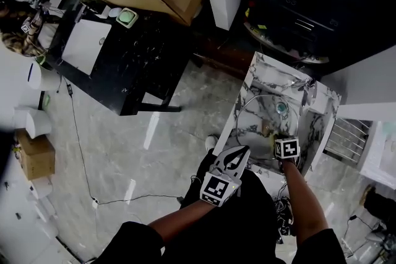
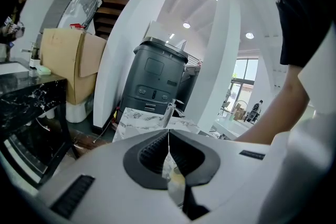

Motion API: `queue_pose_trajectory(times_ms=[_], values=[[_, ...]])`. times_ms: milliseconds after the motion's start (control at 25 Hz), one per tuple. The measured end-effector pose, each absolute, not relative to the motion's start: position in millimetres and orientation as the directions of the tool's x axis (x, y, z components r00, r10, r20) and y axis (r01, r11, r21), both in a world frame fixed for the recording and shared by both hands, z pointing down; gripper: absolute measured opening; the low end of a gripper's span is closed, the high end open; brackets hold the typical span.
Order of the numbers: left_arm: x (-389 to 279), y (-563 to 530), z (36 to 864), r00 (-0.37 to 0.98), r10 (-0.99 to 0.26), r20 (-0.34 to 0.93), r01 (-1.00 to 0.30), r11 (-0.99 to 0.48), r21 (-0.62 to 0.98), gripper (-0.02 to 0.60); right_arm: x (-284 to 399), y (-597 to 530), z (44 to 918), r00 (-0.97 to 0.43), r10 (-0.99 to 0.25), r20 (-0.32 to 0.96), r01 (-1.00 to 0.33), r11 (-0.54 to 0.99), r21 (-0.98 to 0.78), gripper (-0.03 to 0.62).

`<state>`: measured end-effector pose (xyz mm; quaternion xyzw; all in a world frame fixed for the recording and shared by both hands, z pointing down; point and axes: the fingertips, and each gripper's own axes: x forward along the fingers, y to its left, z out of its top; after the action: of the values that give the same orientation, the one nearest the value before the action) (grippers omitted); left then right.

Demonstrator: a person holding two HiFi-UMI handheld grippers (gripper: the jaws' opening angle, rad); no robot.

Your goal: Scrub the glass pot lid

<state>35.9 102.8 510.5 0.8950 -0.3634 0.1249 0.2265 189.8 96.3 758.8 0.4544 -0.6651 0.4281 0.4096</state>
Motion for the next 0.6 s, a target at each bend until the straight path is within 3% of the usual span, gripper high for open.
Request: queue_pose_trajectory(times_ms=[600], values=[[10,98,495,0.718,-0.595,0.361,-0.694,-0.652,0.305,0.018,133,91,761,-0.287,-0.180,0.941,-0.923,0.315,-0.221,0.058]])
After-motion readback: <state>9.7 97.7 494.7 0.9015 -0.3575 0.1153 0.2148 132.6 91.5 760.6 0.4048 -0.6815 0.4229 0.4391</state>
